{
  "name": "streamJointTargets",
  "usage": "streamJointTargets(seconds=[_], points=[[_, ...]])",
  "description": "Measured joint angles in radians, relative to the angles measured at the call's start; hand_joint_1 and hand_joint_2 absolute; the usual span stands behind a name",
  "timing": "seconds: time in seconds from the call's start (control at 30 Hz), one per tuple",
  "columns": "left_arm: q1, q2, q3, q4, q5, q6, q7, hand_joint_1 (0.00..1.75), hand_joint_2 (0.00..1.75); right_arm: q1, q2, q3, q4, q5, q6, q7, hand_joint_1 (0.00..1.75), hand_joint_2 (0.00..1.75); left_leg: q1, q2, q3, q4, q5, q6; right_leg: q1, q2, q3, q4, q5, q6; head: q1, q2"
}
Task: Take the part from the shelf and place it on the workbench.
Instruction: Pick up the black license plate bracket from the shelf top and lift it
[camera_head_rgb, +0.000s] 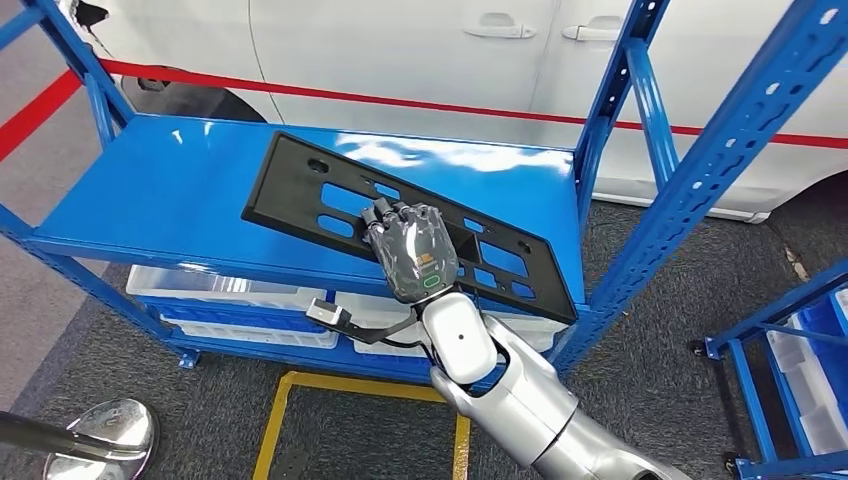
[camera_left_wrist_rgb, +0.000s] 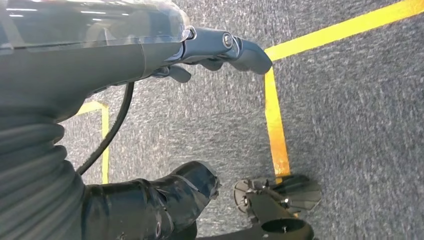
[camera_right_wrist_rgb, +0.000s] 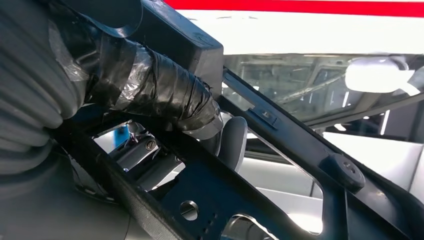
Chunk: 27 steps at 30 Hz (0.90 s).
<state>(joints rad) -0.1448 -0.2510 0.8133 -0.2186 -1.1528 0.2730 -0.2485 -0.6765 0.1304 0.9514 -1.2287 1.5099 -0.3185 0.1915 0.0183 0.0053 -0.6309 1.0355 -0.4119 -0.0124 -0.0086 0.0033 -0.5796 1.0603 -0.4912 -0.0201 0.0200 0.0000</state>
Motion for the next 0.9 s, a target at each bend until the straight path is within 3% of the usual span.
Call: streamJointTargets(seconds=[0.03, 0.1, 0.17, 0.2, 0.23, 0.27, 0.37, 0.43, 0.53, 0.6, 0.67, 0.7, 0.73, 0.77, 0.87, 0.9], points=[[0.000, 0.000, 0.000, 0.000, 0.001, 0.000, 0.000, 0.00, 1.75, 0.000, 0.001, 0.000, 0.000, 0.000, -0.001, 0.000, 1.75, 1.75, 0.002, 0.000, -0.007, 0.010, -0.012, -0.006, -0.001, -0.001, -0.005, -0.002, 0.007, -0.009, 0.000, 0.000], [0.000, 0.000, 0.000, 0.000, 0.002, 0.001, 0.000, 0.00, 1.75, 0.000, 0.002, 0.000, 0.000, 0.000, -0.004, 0.000, 1.75, 1.75, 0.005, -0.001, -0.039, 0.085, -0.076, -0.014, -0.003, -0.003, -0.019, -0.007, 0.023, -0.025, -0.001, 0.000], [0.001, 0.000, 0.000, 0.000, 0.002, 0.001, 0.001, 0.00, 1.75, 0.000, 0.003, 0.000, 0.002, -0.008, -0.009, -0.001, 1.75, 1.75, 0.005, -0.001, -0.082, 0.212, -0.152, -0.019, 0.000, -0.004, -0.037, -0.007, 0.037, -0.030, -0.002, 0.000], [0.001, 0.000, 0.000, 0.000, 0.002, 0.001, 0.002, 0.00, 1.75, 0.001, 0.003, 0.000, 0.004, -0.014, -0.011, -0.002, 1.75, 1.75, 0.005, -0.001, -0.093, 0.259, -0.170, -0.019, 0.002, -0.004, -0.047, -0.007, 0.044, -0.031, -0.002, 0.000], [0.001, 0.000, 0.000, 0.000, 0.002, 0.000, 0.004, 0.00, 1.75, 0.001, 0.003, 0.000, 0.007, -0.021, -0.013, -0.004, 1.75, 1.75, 0.004, -0.001, -0.087, 0.272, -0.170, -0.018, 0.004, -0.004, -0.056, -0.006, 0.051, -0.031, -0.002, 0.000], [0.001, 0.000, 0.000, 0.000, 0.002, 0.000, 0.005, 0.00, 1.75, 0.001, 0.003, 0.000, 0.009, -0.026, -0.015, -0.005, 1.75, 1.75, 0.004, -0.001, -0.062, 0.247, -0.155, -0.015, 0.005, -0.004, -0.063, -0.006, 0.057, -0.030, -0.002, 0.000], [-0.002, 0.001, 0.000, 0.000, 0.001, 0.000, 0.006, 0.00, 1.75, 0.000, 0.005, -0.003, 0.011, -0.033, -0.016, -0.008, 1.75, 1.75, -0.004, -0.001, 0.073, 0.044, -0.098, 0.004, 0.008, -0.003, -0.077, -0.006, 0.075, -0.022, -0.001, 0.000], [-0.003, 0.001, -0.001, 0.000, 0.000, 0.000, 0.006, 0.00, 1.75, -0.001, 0.007, -0.006, 0.011, -0.036, -0.019, -0.012, 1.75, 1.75, -0.012, -0.002, 0.104, -0.017, -0.088, 0.012, 0.007, -0.004, -0.080, -0.010, 0.088, -0.010, -0.002, 0.000], [-0.003, 0.000, -0.001, 0.000, 0.000, 0.000, 0.006, 0.00, 1.75, -0.002, 0.009, -0.007, 0.011, -0.048, -0.033, -0.026, 1.75, 1.75, -0.010, 0.001, 0.097, -0.034, -0.062, 0.028, 0.005, -0.004, -0.086, -0.008, 0.091, 0.008, -0.002, 0.000], [-0.005, -0.002, -0.002, 0.000, 0.000, 0.000, 0.006, 0.00, 1.75, -0.003, 0.009, -0.010, 0.011, -0.055, -0.041, -0.033, 1.75, 1.75, -0.004, 0.005, 0.086, -0.045, -0.039, 0.043, 0.004, -0.003, -0.110, 0.050, 0.032, 0.018, -0.001, 0.000], [-0.005, -0.002, -0.002, 0.000, 0.000, 0.000, 0.006, 0.00, 1.75, -0.002, 0.008, -0.012, 0.012, -0.057, -0.044, -0.035, 1.75, 1.75, -0.006, 0.006, 0.065, -0.045, -0.023, 0.048, 0.001, -0.003, -0.149, 0.172, -0.054, 0.025, -0.001, 0.000], [-0.005, -0.002, -0.002, 0.000, 0.000, 0.000, 0.006, 0.00, 1.75, -0.001, 0.008, -0.012, 0.013, -0.058, -0.045, -0.035, 1.75, 1.75, -0.006, 0.006, 0.054, -0.043, -0.016, 0.047, 0.000, -0.003, -0.162, 0.225, -0.079, 0.028, -0.001, 0.000], [-0.004, -0.002, -0.002, 0.000, 0.000, 0.000, 0.006, 0.00, 1.75, 0.000, 0.007, -0.012, 0.015, -0.059, -0.045, -0.035, 1.75, 1.75, -0.006, 0.006, 0.042, -0.040, -0.009, 0.046, -0.002, -0.003, -0.161, 0.252, -0.084, 0.030, -0.001, 0.000], [-0.003, -0.003, -0.002, 0.000, -0.001, -0.001, 0.006, 0.00, 1.75, 0.000, 0.007, -0.012, 0.016, -0.061, -0.046, -0.036, 1.75, 1.75, -0.005, 0.006, 0.031, -0.036, -0.004, 0.044, -0.004, -0.003, -0.140, 0.239, -0.071, 0.031, -0.001, 0.000], [-0.003, -0.004, -0.002, 0.000, -0.003, -0.001, 0.008, 0.00, 1.75, -0.001, 0.008, -0.014, 0.016, -0.067, -0.052, -0.040, 1.75, 1.75, -0.005, 0.006, 0.003, -0.019, 0.007, 0.033, -0.004, -0.004, -0.009, 0.051, -0.017, 0.026, -0.002, 0.000], [-0.003, -0.004, -0.003, 0.000, -0.004, -0.001, 0.009, 0.00, 1.75, -0.001, 0.008, -0.014, 0.016, -0.068, -0.055, -0.042, 1.75, 1.75, -0.006, 0.006, -0.002, -0.015, 0.011, 0.028, -0.002, -0.003, 0.016, 0.009, -0.011, 0.023, -0.001, 0.000]])
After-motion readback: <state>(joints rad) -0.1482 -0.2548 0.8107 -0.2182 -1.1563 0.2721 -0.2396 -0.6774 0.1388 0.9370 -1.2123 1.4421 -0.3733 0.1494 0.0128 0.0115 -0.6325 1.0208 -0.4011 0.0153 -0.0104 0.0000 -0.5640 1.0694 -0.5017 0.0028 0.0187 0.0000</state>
